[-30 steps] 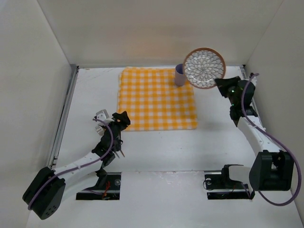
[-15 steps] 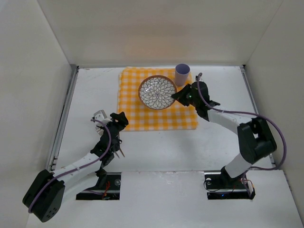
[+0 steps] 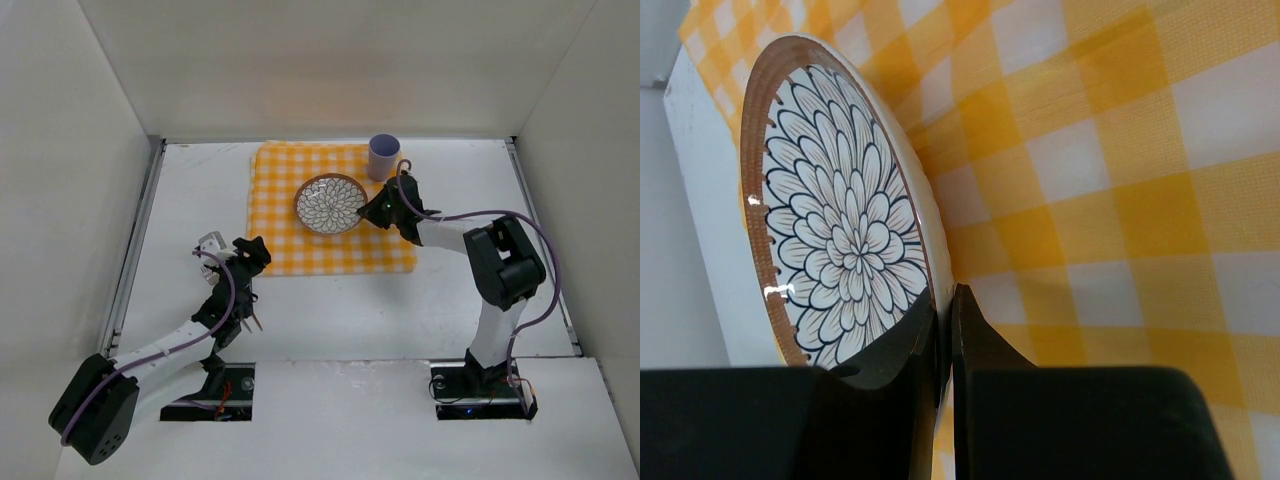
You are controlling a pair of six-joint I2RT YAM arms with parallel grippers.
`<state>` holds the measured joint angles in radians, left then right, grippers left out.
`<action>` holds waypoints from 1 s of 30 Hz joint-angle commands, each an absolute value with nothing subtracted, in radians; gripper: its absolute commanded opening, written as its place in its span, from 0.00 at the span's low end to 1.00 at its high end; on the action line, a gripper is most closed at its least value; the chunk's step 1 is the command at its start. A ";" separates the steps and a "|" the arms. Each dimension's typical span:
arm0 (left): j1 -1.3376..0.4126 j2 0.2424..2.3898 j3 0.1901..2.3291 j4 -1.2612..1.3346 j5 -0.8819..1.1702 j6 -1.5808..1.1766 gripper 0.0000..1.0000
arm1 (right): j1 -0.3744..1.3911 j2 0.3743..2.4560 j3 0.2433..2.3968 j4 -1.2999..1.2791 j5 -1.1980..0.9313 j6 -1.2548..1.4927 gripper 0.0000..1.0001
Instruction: Set the dinner table for one person
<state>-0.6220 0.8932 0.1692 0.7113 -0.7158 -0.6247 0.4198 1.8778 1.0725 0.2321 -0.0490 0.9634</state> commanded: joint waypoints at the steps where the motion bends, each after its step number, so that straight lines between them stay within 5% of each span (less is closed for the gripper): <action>1: -0.627 0.893 0.176 0.739 -0.724 -0.635 0.57 | 0.421 1.844 1.154 0.456 -0.094 1.029 0.06; 23: -0.624 0.905 0.178 0.742 -0.715 -0.647 0.58 | 0.435 1.890 1.060 0.443 -0.123 1.058 0.11; 30: -0.628 0.907 0.184 0.735 -0.726 -0.638 0.58 | 0.435 1.841 1.025 0.428 -0.095 1.022 0.57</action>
<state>-0.6224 0.9161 0.1696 0.7105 -0.7113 -0.6373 0.4267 1.9205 1.0313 0.3283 -0.0898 1.0328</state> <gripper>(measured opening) 0.572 0.541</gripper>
